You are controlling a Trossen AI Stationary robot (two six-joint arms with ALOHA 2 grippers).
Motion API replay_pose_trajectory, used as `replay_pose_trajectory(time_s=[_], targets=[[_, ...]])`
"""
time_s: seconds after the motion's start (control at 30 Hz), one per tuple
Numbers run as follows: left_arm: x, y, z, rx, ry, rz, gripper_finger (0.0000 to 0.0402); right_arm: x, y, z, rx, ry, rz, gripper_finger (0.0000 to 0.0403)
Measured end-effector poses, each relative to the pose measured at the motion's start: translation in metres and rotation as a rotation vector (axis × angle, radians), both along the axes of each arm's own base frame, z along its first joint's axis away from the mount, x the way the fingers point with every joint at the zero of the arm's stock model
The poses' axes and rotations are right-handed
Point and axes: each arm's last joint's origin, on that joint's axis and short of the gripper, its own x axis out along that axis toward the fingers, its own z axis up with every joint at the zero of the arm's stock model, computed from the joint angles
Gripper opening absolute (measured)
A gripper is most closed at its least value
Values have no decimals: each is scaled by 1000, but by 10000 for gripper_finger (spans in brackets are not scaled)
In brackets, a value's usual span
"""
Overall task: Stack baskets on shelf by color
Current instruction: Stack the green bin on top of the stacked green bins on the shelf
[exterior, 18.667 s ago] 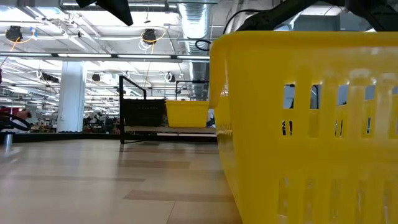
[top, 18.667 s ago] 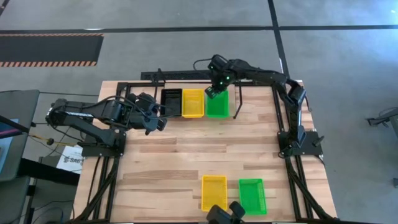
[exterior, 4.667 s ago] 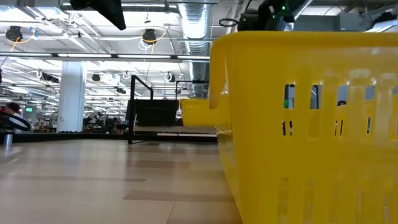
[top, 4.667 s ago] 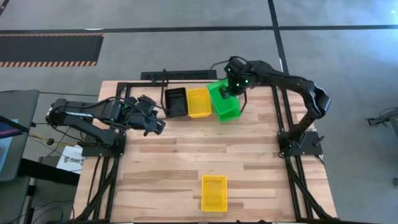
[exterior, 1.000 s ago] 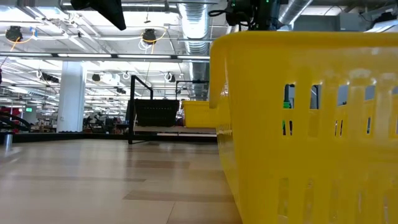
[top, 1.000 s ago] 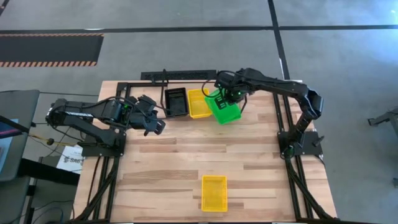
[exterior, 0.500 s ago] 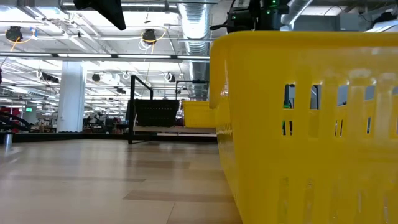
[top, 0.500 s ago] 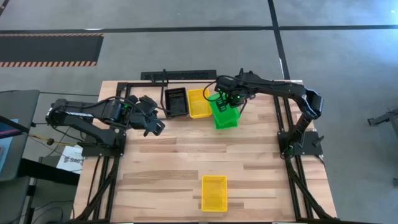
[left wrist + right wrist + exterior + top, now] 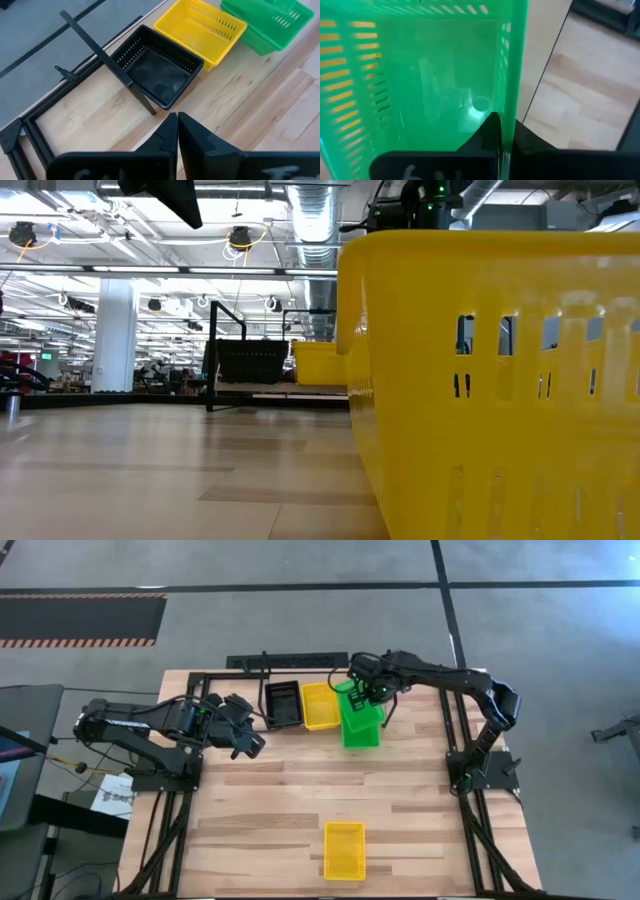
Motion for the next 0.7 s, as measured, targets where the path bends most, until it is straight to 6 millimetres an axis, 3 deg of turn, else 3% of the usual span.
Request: replay_pose_trajectory(time_s=[0.27,0.5,0.7], targets=[[0,0,0,-11,-6,5,0,0,-10,6,-10,-42,12,13],[0,0,0,-12,-7,7,0,7,9,21,9,-46,42,12],[0,0,0,-6,-5,6,0,12,31,20,27,-27,60,5]])
